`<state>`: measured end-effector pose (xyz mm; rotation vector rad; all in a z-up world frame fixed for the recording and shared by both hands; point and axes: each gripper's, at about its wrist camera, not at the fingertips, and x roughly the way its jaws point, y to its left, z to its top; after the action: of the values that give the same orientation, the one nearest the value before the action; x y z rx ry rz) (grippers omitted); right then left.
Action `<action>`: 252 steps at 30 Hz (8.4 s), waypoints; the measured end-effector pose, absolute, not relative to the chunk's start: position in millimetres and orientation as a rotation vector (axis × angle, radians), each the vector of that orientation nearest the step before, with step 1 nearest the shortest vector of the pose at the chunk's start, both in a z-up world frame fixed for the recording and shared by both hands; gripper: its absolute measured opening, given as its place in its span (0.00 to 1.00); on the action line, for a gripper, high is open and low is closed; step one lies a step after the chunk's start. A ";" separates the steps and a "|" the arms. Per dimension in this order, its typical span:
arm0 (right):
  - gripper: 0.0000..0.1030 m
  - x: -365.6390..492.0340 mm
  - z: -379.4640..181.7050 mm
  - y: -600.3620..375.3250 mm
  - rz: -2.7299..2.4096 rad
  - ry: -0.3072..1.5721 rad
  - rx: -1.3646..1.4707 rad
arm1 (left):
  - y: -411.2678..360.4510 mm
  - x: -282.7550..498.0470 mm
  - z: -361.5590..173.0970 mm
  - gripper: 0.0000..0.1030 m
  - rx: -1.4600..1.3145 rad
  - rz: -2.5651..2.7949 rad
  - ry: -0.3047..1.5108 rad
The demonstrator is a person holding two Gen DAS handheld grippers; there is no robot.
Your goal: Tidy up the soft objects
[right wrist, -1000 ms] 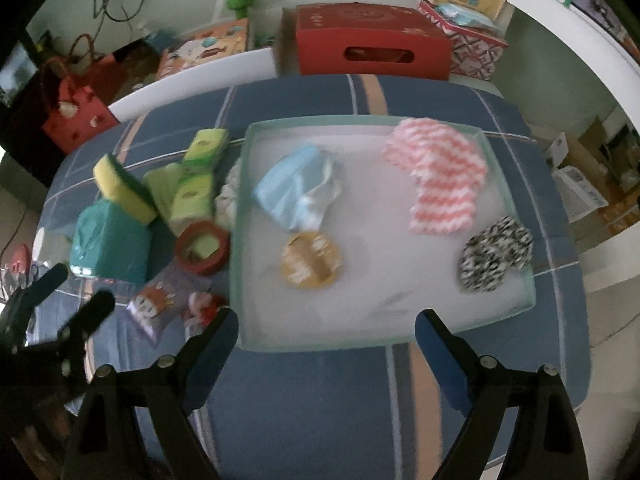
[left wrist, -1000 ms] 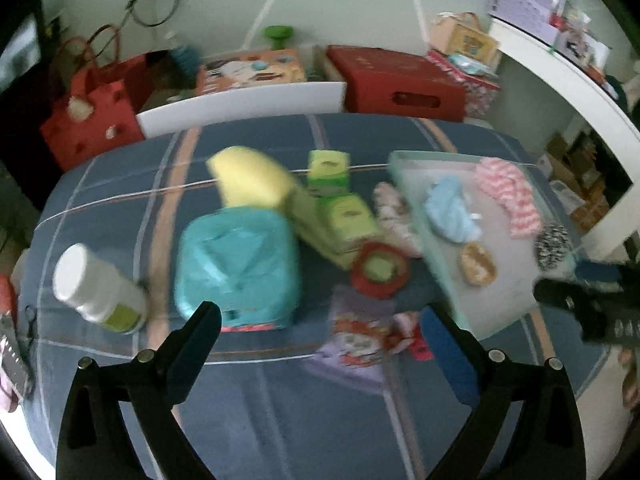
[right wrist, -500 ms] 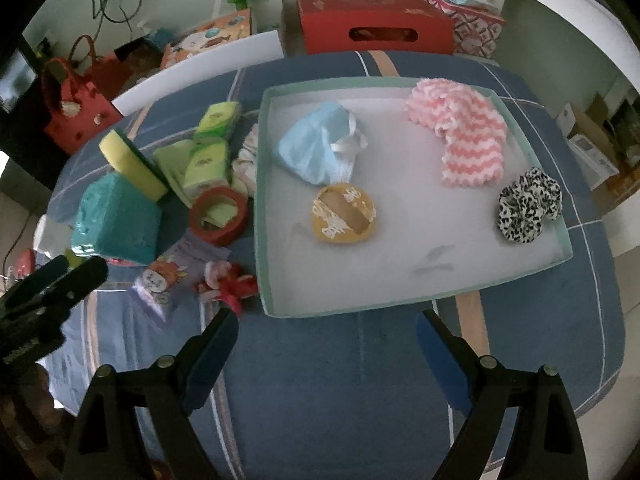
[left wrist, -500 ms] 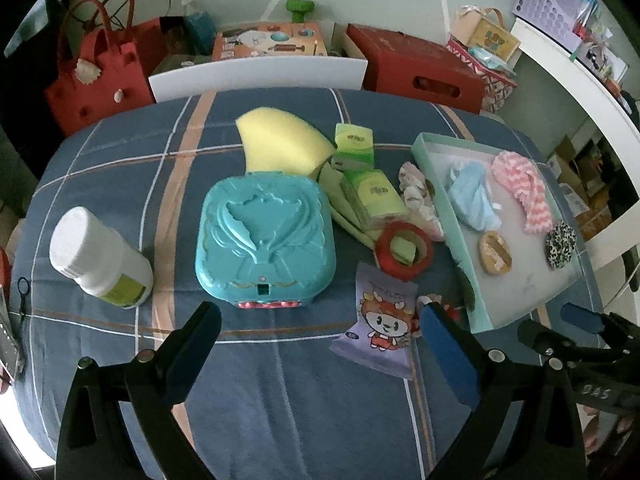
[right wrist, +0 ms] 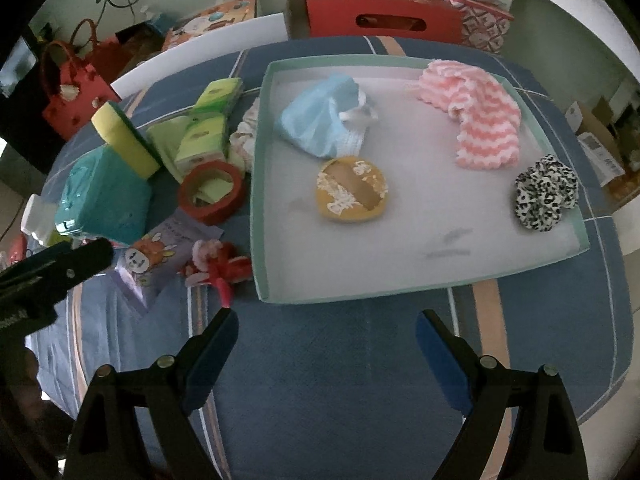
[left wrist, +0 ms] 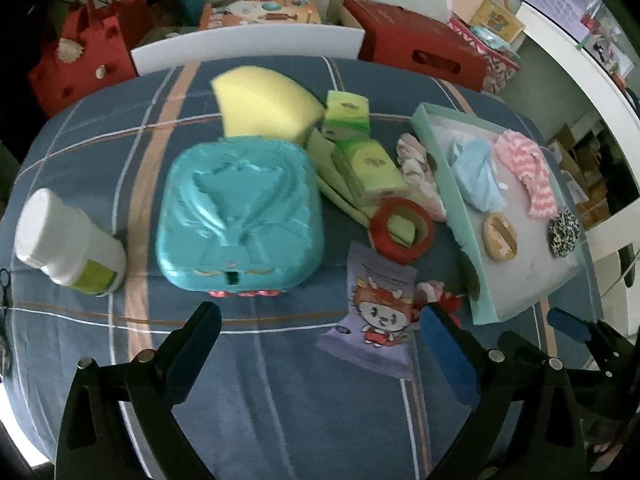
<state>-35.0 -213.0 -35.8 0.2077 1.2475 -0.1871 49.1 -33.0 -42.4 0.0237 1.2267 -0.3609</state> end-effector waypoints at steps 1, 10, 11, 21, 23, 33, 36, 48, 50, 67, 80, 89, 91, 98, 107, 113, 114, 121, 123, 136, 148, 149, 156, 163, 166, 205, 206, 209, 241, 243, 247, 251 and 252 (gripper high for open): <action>0.89 -34.3 -38.1 -211.9 -0.187 1.250 0.210 | -34.8 49.8 -44.4 0.97 0.026 -0.366 1.235; 0.89 -32.0 -48.7 -215.3 -0.189 1.254 0.229 | -39.9 53.0 -47.1 0.97 0.032 -0.375 1.249; 0.89 -31.8 -47.9 -215.2 -0.190 1.253 0.228 | -39.6 53.2 -47.3 0.97 0.030 -0.373 1.249; 0.89 -26.1 -44.0 -215.7 -0.183 1.245 0.198 | -40.7 55.7 -50.6 0.97 0.019 -0.380 1.265; 0.89 -24.1 -45.5 -214.5 -0.179 1.248 0.197 | -42.8 56.5 -52.4 0.97 0.026 -0.381 1.271; 0.89 -25.9 -49.4 -209.0 -0.174 1.251 0.210 | -61.0 62.7 -65.6 0.97 0.069 -0.387 1.314; 0.89 -26.7 -51.3 -209.4 -0.169 1.252 0.212 | -65.5 65.6 -70.1 0.97 0.080 -0.383 1.330; 0.89 -25.9 -55.0 -211.3 -0.170 1.255 0.210 | -87.0 58.3 -80.3 0.91 0.134 -0.418 1.338; 0.89 -26.5 -55.1 -211.3 -0.169 1.253 0.217 | -90.1 56.3 -81.2 0.73 0.133 -0.432 1.342; 0.89 -28.3 -41.2 -206.2 -0.152 1.203 0.170 | -83.3 47.5 -90.4 0.55 0.115 -0.433 1.337; 0.89 -14.5 -31.9 -152.9 0.066 1.181 -0.091 | -58.6 41.0 -71.4 0.56 0.112 -0.401 1.302; 0.87 4.0 -30.4 -122.0 0.202 1.222 -0.307 | -51.4 32.8 -70.6 0.56 0.117 -0.392 1.302; 0.83 6.6 -32.0 -120.3 0.220 1.232 -0.340 | -46.7 30.7 -71.4 0.56 0.114 -0.387 1.303; 0.81 12.8 -42.6 -116.2 0.247 1.292 -0.417 | -38.8 22.6 -72.3 0.56 0.124 -0.396 1.299; 0.71 24.2 -53.7 -112.6 0.284 1.342 -0.486 | -37.6 23.7 -76.1 0.56 0.122 -0.400 1.307; 0.57 29.6 -62.0 -105.5 0.311 1.357 -0.504 | -38.4 28.9 -75.5 0.56 0.112 -0.399 1.315; 0.57 32.2 -65.6 -104.5 0.310 1.363 -0.505 | -38.4 29.3 -75.7 0.56 0.112 -0.400 1.316; 0.50 37.3 -85.8 -105.2 0.317 1.387 -0.466 | -36.7 30.9 -78.5 0.56 0.104 -0.395 1.321; 0.49 36.8 -91.6 -103.9 0.318 1.388 -0.453 | -37.0 31.0 -78.8 0.56 0.105 -0.393 1.322; 0.35 43.1 -93.1 -99.7 0.330 1.390 -0.433 | -40.6 30.4 -75.4 0.56 0.113 -0.391 1.317; 0.35 20.8 -64.8 -92.9 0.320 1.363 -0.425 | -39.8 27.4 -68.2 0.56 0.117 -0.396 1.296; 0.35 19.4 -62.8 -92.5 0.319 1.364 -0.423 | -39.5 26.9 -67.4 0.56 0.119 -0.396 1.293; 0.35 5.0 -46.1 -95.0 0.307 1.356 -0.414 | -41.1 24.2 -55.2 0.56 0.125 -0.407 1.266; 0.35 -9.4 -32.2 -107.6 0.291 1.352 -0.374 | -42.3 20.6 -44.4 0.56 0.129 -0.418 1.235; 0.35 -13.6 -23.9 -115.1 0.286 1.345 -0.354 | -42.1 17.8 -39.5 0.56 0.126 -0.427 1.223; 0.35 -7.7 13.6 -333.5 -0.178 1.335 -0.003 | -201.8 45.2 -11.4 0.56 0.165 -0.726 1.013; 0.35 -6.3 11.4 -335.9 -0.179 1.339 -0.001 | -206.9 47.1 -13.6 0.56 0.162 -0.732 1.015; 0.35 -2.0 4.9 -342.9 -0.183 1.347 0.009 | -219.2 53.6 -21.9 0.56 0.161 -0.736 1.034; 0.78 -1.6 42.5 -306.4 -0.173 1.333 -0.078 | -132.6 54.9 3.2 0.84 0.147 -0.451 1.045; 0.78 -2.2 51.3 -295.7 -0.159 1.318 -0.087 | -122.0 52.9 8.7 0.84 0.152 -0.440 1.029; 0.78 1.2 60.7 -274.7 -0.146 1.294 -0.110 | -92.0 52.5 22.6 0.84 0.146 -0.407 0.992; 0.78 10.6 65.8 -255.3 -0.127 1.277 -0.111 | -56.9 59.2 33.8 0.84 0.102 -0.343 0.964; 0.78 13.3 66.7 -250.0 -0.121 1.274 -0.112 | -49.0 60.8 35.3 0.84 0.096 -0.328 0.960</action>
<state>13.3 -250.0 66.7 -0.1124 1.2735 -0.1211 60.8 -49.0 35.3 0.0958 0.9597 -0.3283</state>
